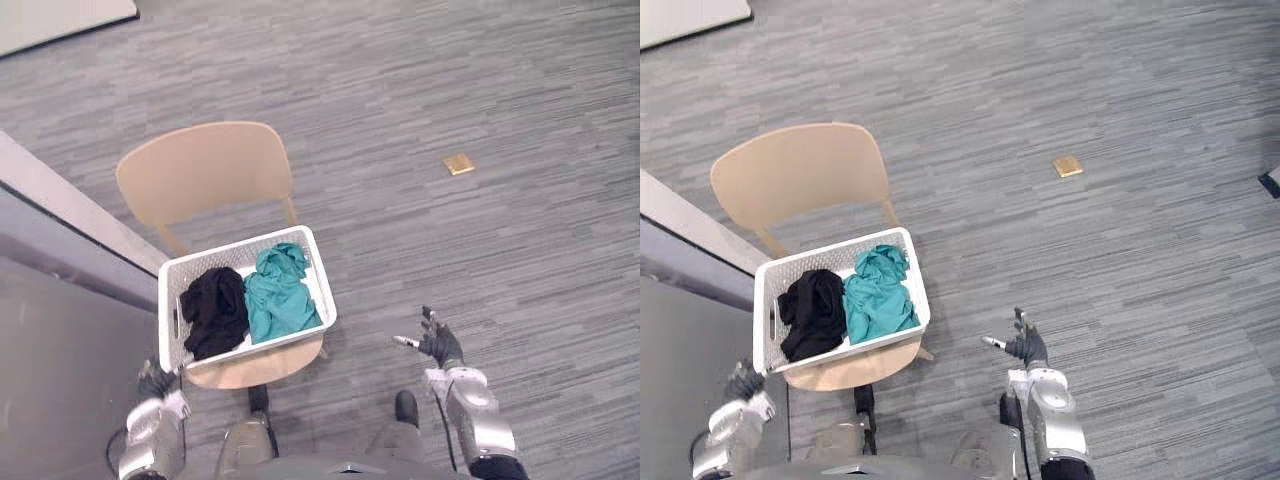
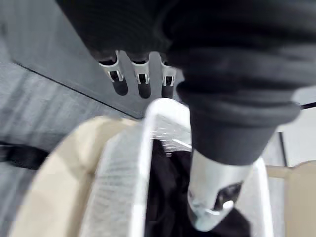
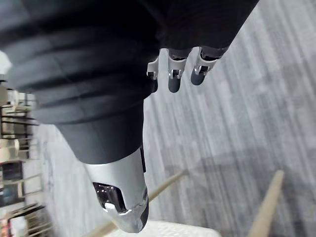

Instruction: Pick up the laundry basket with both hands and put the clothes into the washing machine.

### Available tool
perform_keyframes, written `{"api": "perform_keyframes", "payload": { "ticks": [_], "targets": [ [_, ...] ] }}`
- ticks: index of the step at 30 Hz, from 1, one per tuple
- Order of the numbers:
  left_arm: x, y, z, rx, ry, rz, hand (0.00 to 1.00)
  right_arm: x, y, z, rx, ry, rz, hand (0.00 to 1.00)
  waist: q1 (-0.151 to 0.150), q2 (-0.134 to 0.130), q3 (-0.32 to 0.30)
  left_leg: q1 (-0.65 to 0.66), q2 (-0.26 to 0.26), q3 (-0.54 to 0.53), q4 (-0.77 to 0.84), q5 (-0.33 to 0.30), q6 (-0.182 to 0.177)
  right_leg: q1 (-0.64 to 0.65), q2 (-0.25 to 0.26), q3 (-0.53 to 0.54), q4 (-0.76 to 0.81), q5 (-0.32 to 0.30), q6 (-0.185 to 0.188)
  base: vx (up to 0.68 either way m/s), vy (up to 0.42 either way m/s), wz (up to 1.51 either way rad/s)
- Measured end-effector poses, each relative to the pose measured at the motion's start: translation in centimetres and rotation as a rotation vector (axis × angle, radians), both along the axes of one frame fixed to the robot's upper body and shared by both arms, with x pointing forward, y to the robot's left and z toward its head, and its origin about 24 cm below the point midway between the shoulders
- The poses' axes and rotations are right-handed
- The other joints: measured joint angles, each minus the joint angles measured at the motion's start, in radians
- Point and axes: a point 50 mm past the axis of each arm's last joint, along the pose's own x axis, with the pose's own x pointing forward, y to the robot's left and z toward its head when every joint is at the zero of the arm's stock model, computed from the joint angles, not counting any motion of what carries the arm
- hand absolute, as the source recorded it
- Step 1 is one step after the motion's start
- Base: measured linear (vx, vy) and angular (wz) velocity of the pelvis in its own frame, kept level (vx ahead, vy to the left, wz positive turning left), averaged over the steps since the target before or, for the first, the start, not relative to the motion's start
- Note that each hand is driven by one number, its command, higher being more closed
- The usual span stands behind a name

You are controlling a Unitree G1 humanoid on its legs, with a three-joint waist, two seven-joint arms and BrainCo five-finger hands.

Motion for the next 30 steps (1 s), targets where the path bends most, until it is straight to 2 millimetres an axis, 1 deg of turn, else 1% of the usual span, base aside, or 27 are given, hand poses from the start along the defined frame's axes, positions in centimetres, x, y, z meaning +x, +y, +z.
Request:
{"api": "perform_keyframes", "payload": {
  "ticks": [1,2,4,6,7,8,10,11,12,13,14,15,16,17,18,19,20,21,22,23,24,25,26,27,28,29,30],
  "targets": [
    [-0.8,-0.5,-0.7,-0.025,0.041,-0.004,0.0,-0.4,0.0,-0.6,0.003,0.03,-0.012,0.0,-0.001,0.001,-0.001,0.01,0.002,0.0,0.001,-0.007,0.0,0.005,0.001,0.001,0.01,-0.01,-0.002,0.01,-0.032,0.0],
    [-2.2,-1.6,-1.7,-0.068,0.111,-0.006,0.0,-1.1,0.0,-1.6,0.003,0.08,-0.028,0.0,-0.007,0.001,-0.001,0.026,0.007,0.001,0.009,-0.017,0.005,0.014,0.005,0.002,0.038,-0.03,-0.004,-0.01,-0.029,0.04],
    [-4.1,-3.1,-2.9,-0.132,0.195,0.005,0.0,-1.9,-0.2,-2.7,-0.016,0.143,-0.041,0.0,-0.009,0.0,-0.003,0.03,0.024,-0.003,0.042,-0.03,0.004,0.003,0.017,0.003,0.113,-0.073,-0.014,-0.04,-0.066,0.08],
    [-5.5,-3.7,-3.4,-0.17,0.226,0.062,0.0,-2.1,0.0,-3.0,-0.022,0.155,-0.051,0.0,-0.006,-0.004,-0.002,0.036,0.044,-0.003,0.066,-0.037,0.0,-0.024,0.033,0.016,0.193,-0.115,-0.027,-0.06,-0.087,-0.04],
    [-5.8,-3.7,-3.4,-0.176,0.23,0.09,0.0,-2.1,0.1,-3.0,-0.021,0.156,-0.054,0.0,-0.002,-0.007,-0.003,0.037,0.05,-0.002,0.074,-0.04,0.0,-0.037,0.04,0.022,0.225,-0.133,-0.032,-0.09,-0.151,-0.07],
    [-6.6,-3.6,-3.6,-0.187,0.244,0.138,0.0,-2.1,0.3,-3.2,-0.015,0.163,-0.053,0.0,0.003,-0.008,-0.005,0.041,0.066,-0.004,0.09,-0.04,0.002,-0.065,0.055,0.026,0.313,-0.184,-0.052,-0.08,-0.142,-0.02],
    [-7.0,-3.6,-3.6,-0.193,0.248,0.164,0.0,-2.4,0.4,-3.4,-0.011,0.172,-0.051,0.0,0.006,-0.015,-0.004,0.037,0.07,-0.006,0.104,-0.037,0.019,-0.083,0.056,0.022,0.371,-0.218,-0.062,-0.09,-0.138,0.17],
    [-7.2,-3.6,-3.7,-0.2,0.248,0.188,0.0,-2.7,0.4,-3.6,-0.01,0.183,-0.052,0.0,0.007,-0.022,0.0,0.018,0.067,-0.005,0.116,-0.028,0.07,-0.088,0.047,-0.001,0.414,-0.245,-0.073,-0.15,-0.184,0.69],
    [-7.2,-3.6,-3.6,-0.207,0.245,0.199,0.0,-3.1,0.2,-3.7,-0.012,0.193,-0.063,0.0,0.003,-0.02,-0.001,0.008,0.066,0.026,0.106,-0.043,0.185,-0.072,0.033,-0.044,0.425,-0.256,-0.084,-0.15,-0.198,1.07],
    [-7.2,-3.6,-3.7,-0.212,0.248,0.201,0.0,-3.5,0.0,-3.9,-0.016,0.205,-0.074,0.0,-0.003,-0.017,-0.004,0.018,0.078,0.095,0.076,-0.114,0.254,-0.049,0.026,-0.082,0.402,-0.253,-0.094,-0.11,-0.179,1.14],
    [-7.2,-3.7,-3.7,-0.215,0.251,0.201,0.0,-3.7,0.1,-4.0,-0.011,0.212,-0.082,0.0,-0.007,-0.019,-0.01,0.028,0.084,0.145,0.061,-0.151,0.253,-0.031,0.016,-0.108,0.371,-0.247,-0.108,-0.05,-0.139,1.34],
    [-6.4,-3.6,-3.6,-0.217,0.228,0.203,0.0,-4.0,0.0,-4.2,-0.002,0.216,-0.109,0.0,-0.001,-0.034,-0.016,-0.014,0.087,0.232,0.188,-0.138,0.204,-0.01,-0.019,-0.171,0.341,-0.224,-0.136,-0.08,-0.161,1.3],
    [-6.3,-3.7,-3.6,-0.219,0.229,0.201,0.0,-4.0,-0.3,-4.1,-0.003,0.211,-0.122,0.0,0.007,-0.026,-0.019,-0.04,0.087,0.257,0.395,-0.122,0.175,0.004,-0.03,-0.215,0.332,-0.211,-0.139,-0.08,-0.128,1.17],
    [-6.6,-3.8,-3.7,-0.22,0.239,0.201,0.0,-4.0,-0.3,-4.1,-0.002,0.21,-0.126,0.0,0.008,-0.017,-0.024,-0.046,0.088,0.267,0.477,-0.18,0.146,0.011,-0.029,-0.235,0.333,-0.209,-0.136,-0.1,-0.092,1.06],
    [-7.0,-3.9,-3.7,-0.216,0.254,0.193,0.0,-3.6,-0.3,-4.0,-0.002,0.203,-0.124,0.0,0.002,-0.003,-0.02,-0.065,0.099,0.28,0.519,-0.208,0.14,0.032,-0.02,-0.28,0.345,-0.212,-0.136,-0.1,-0.055,0.93],
    [-6.8,-4.1,-3.7,-0.211,0.256,0.17,0.0,-3.4,0.1,-4.2,0.006,0.211,-0.117,0.0,0.011,-0.004,-0.025,-0.043,0.078,0.263,0.421,-0.174,0.108,0.039,0.0,-0.277,0.319,-0.213,-0.15,-0.12,-0.05,1.02],
    [-6.4,-3.6,-3.6,-0.196,0.247,0.165,0.0,-3.0,1.2,-4.4,0.033,0.211,-0.106,0.0,0.002,-0.024,-0.03,-0.009,0.04,0.226,0.275,-0.129,0.083,0.042,0.005,-0.292,0.257,-0.17,-0.171,-0.09,-0.036,0.58],
    [-6.1,-3.3,-3.5,-0.193,0.238,0.174,0.0,-2.5,1.9,-4.4,0.052,0.199,-0.106,0.0,0.004,-0.03,-0.022,-0.025,0.058,0.23,0.374,-0.194,0.092,0.046,-0.001,-0.314,0.247,-0.142,-0.144,-0.05,0.003,0.27],
    [-6.3,-3.3,-3.6,-0.197,0.249,0.188,0.0,-2.2,2.3,-4.6,0.072,0.2,-0.112,0.0,0.008,-0.043,-0.01,-0.029,0.089,0.223,0.532,-0.29,0.093,0.051,0.007,-0.315,0.246,-0.126,-0.142,-0.06,0.038,0.03],
    [-6.4,-3.3,-3.7,-0.203,0.259,0.188,0.0,-3.1,2.4,-5.4,0.094,0.245,-0.141,0.0,0.01,-0.041,-0.01,0.0,0.117,0.208,0.679,-0.358,0.075,0.073,0.007,-0.328,0.251,-0.12,-0.144,-0.09,0.059,0.02],
    [-6.5,-3.3,-3.8,-0.203,0.267,0.183,0.0,-3.8,2.4,-5.9,0.103,0.276,-0.153,0.0,0.007,-0.039,-0.012,0.019,0.128,0.197,0.718,-0.376,0.075,0.084,0.008,-0.332,0.252,-0.116,-0.142,-0.15,0.097,0.13],
    [-6.3,-3.5,-3.8,-0.205,0.269,0.171,0.0,-4.9,2.2,-6.7,0.114,0.324,-0.183,0.0,-0.003,-0.027,-0.016,0.036,0.132,0.173,0.699,-0.407,0.052,0.089,0.02,-0.335,0.242,-0.099,-0.137,-0.2,0.171,0.15],
    [-6.0,-3.8,-3.8,-0.202,0.272,0.141,0.0,-5.7,2.0,-7.2,0.132,0.359,-0.22,0.0,-0.009,-0.014,-0.036,0.03,0.091,0.14,0.594,-0.436,0.024,0.066,0.035,-0.332,0.198,-0.076,-0.136,-0.18,0.178,0.23],
    [-5.4,-3.7,-3.7,-0.185,0.266,0.1,0.0,-6.3,2.5,-7.8,0.157,0.395,-0.235,0.0,-0.02,-0.043,-0.052,0.046,0.047,0.114,0.479,-0.439,0.043,0.047,0.034,-0.33,0.167,-0.06,-0.152,-0.13,0.157,0.21],
    [-4.6,-3.4,-3.5,-0.169,0.252,0.072,0.0,-6.6,3.1,-8.2,0.179,0.42,-0.239,0.0,-0.022,-0.07,-0.038,0.047,0.022,0.119,0.437,-0.399,0.05,0.036,0.025,-0.315,0.147,-0.047,-0.163,-0.14,0.064,0.29],
    [-3.6,-2.9,-3.3,-0.14,0.241,0.018,0.0,-7.5,3.2,-8.7,0.205,0.462,-0.269,0.0,-0.028,-0.095,-0.033,0.044,-0.006,0.113,0.36,-0.341,0.064,0.034,0.041,-0.297,0.088,0.004,-0.198,-0.17,0.038,0.2],
    [-3.2,-2.9,-3.2,-0.136,0.234,0.004,0.0,-7.8,3.0,-8.9,0.205,0.471,-0.29,0.0,-0.027,-0.098,-0.032,0.045,-0.011,0.11,0.347,-0.33,0.065,0.039,0.041,-0.298,0.069,0.027,-0.198,-0.22,0.026,0.13]
  ]
}}
